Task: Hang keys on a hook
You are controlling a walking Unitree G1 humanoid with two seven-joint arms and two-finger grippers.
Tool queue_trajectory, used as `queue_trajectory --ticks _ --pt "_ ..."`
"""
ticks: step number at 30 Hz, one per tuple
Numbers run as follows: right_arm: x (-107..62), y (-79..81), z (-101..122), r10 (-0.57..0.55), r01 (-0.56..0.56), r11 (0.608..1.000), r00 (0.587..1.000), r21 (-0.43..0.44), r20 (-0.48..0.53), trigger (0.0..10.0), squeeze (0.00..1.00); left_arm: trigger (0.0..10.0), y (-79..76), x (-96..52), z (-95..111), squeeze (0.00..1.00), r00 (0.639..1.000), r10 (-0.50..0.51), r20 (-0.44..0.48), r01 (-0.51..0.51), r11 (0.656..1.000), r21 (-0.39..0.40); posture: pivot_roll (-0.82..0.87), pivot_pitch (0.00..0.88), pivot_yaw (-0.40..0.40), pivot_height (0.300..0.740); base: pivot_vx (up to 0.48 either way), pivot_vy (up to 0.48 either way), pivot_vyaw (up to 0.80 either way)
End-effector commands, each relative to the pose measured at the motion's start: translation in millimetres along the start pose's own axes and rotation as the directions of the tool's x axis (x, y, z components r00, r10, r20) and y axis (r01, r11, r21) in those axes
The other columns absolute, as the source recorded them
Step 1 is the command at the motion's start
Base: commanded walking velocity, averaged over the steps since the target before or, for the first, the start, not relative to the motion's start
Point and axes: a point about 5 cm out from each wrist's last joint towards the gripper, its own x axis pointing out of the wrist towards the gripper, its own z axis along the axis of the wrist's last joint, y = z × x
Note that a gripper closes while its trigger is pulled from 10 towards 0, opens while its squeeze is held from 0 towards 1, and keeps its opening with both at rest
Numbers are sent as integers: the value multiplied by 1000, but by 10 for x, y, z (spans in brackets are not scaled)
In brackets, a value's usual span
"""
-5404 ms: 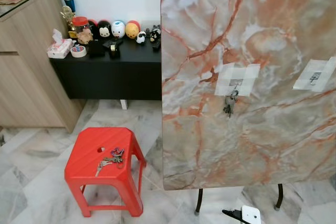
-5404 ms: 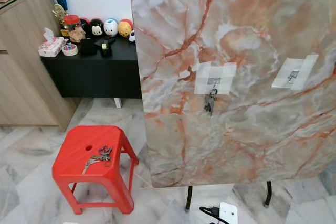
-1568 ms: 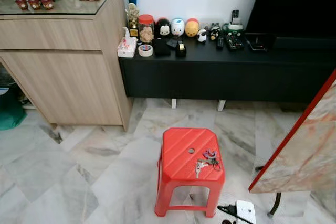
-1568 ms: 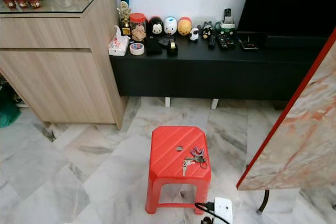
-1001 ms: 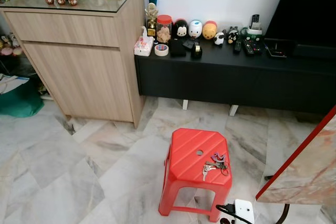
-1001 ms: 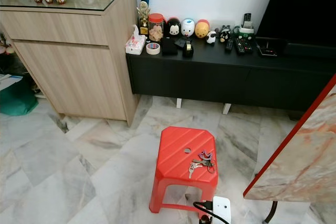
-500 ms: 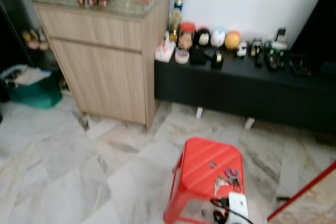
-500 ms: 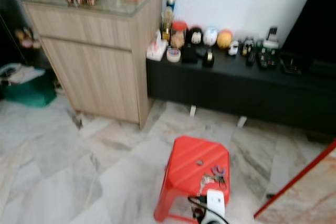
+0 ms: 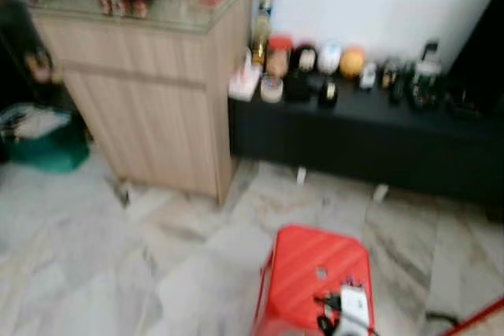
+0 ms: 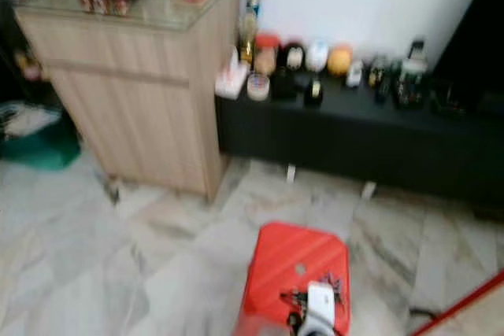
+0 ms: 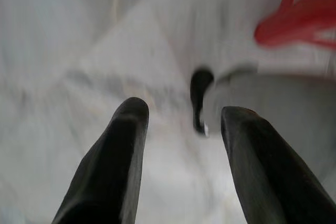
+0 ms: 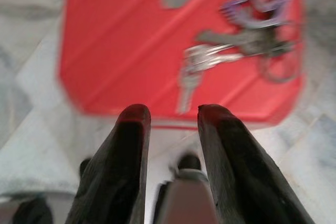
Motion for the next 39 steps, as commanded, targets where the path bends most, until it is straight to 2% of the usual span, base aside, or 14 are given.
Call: queue_trajectory --ticks 1,4,13,20,23,25,26,29,32,39 --pt "-22 -129 -26 -36 36 999 999 15 -3 10000 0 10000 -83 -6 -69 0 1000 -22 -21 22 1000 -8 87 0 -38 740 251 0 0" --pt "-21 -127 -19 -33 33 999 999 11 -3 10000 0 10000 -77 -7 -68 0 1000 -15 -21 16 1000 15 85 0 -36 740 0 0 0" --pt "-10 -105 49 -19 19 1000 999 6 30 10000 0 10000 -79 -11 -72 0 1000 -14 -10 14 1000 -3 86 0 -38 740 0 0 0" --pt "16 -67 237 -14 15 1000 995 -8 103 10000 0 10000 -83 -14 -86 0 1000 -13 -12 13 1000 3 85 0 -40 740 0 0 0" --pt "23 -29 396 5 0 1000 983 -27 184 10000 0 10000 -81 -19 -90 0 1000 -5 -1 5 1000 -27 78 0 -40 740 0 0 0" --pt "15 -15 538 -2 19 998 964 -63 267 10000 0 10000 -69 -25 -81 0 999 19 28 -18 998 -53 71 0 -39 740 0 0 0" --pt "15 -15 538 -2 19 998 964 -63 267 10000 0 10000 -69 -25 -81 0 999 19 28 -18 998 -53 71 0 -39 740 0 0 0" --pt "-12 8 723 5 18 998 926 -58 378 10000 0 10000 -59 -35 -14 0 993 39 108 -37 999 -23 62 0 -41 740 0 0 0" --pt "-74 95 914 61 -14 995 862 -96 504 10000 0 10000 -48 -62 51 0 975 78 209 -63 995 -74 65 0 -47 740 0 0 0" --pt "-172 161 1006 108 -21 988 796 -152 596 10000 0 10000 -73 -91 130 0 950 62 307 -54 998 -34 73 0 -52 740 0 0 0"
